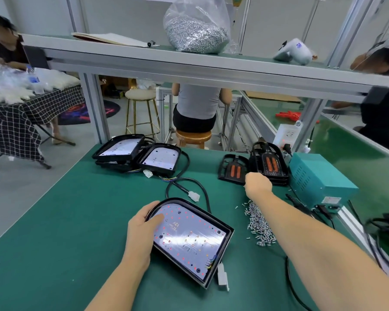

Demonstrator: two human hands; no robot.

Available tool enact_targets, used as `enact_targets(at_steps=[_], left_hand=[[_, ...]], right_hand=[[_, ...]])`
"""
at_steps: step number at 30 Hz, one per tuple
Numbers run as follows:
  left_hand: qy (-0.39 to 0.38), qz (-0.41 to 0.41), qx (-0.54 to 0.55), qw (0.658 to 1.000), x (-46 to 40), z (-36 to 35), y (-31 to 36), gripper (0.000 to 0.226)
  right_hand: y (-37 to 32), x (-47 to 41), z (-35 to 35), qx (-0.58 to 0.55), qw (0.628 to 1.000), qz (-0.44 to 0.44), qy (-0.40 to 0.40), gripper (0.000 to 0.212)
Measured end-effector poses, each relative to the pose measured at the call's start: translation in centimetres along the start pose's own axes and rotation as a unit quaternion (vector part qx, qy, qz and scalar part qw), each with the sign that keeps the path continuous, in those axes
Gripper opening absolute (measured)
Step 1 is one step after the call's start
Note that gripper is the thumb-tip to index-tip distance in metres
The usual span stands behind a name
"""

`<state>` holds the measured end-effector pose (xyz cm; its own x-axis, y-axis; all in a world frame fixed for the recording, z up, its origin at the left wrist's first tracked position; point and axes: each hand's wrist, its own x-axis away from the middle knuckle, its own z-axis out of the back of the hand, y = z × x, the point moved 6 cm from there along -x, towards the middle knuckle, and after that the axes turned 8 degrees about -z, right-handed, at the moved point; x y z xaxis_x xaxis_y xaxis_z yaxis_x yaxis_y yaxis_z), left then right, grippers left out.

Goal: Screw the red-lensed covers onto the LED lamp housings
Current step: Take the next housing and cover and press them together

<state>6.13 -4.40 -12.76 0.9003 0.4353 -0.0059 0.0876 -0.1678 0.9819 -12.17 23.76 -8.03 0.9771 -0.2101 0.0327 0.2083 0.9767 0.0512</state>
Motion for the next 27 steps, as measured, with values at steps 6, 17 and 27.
enact_targets(at_steps=[6,17,27], left_hand=[[0.010,-0.002,-0.010,1.000,-0.1,-0.2,0.4,0.024],[-0.029,0.048,-0.049,0.997,-0.4,-0.9,0.5,0.029],[-0.083,0.133,0.033,0.987,-1.5,-1.7,0.1,0.026]], right_hand=[[-0.2,0.2,0.7,-0.024,0.997,0.046,0.064,0.014],[2.0,7.9,5.3,-0.280,0.891,0.288,0.209,0.009],[2.0,18.7,3.6,-0.251,0.809,0.490,0.208,0.009]])
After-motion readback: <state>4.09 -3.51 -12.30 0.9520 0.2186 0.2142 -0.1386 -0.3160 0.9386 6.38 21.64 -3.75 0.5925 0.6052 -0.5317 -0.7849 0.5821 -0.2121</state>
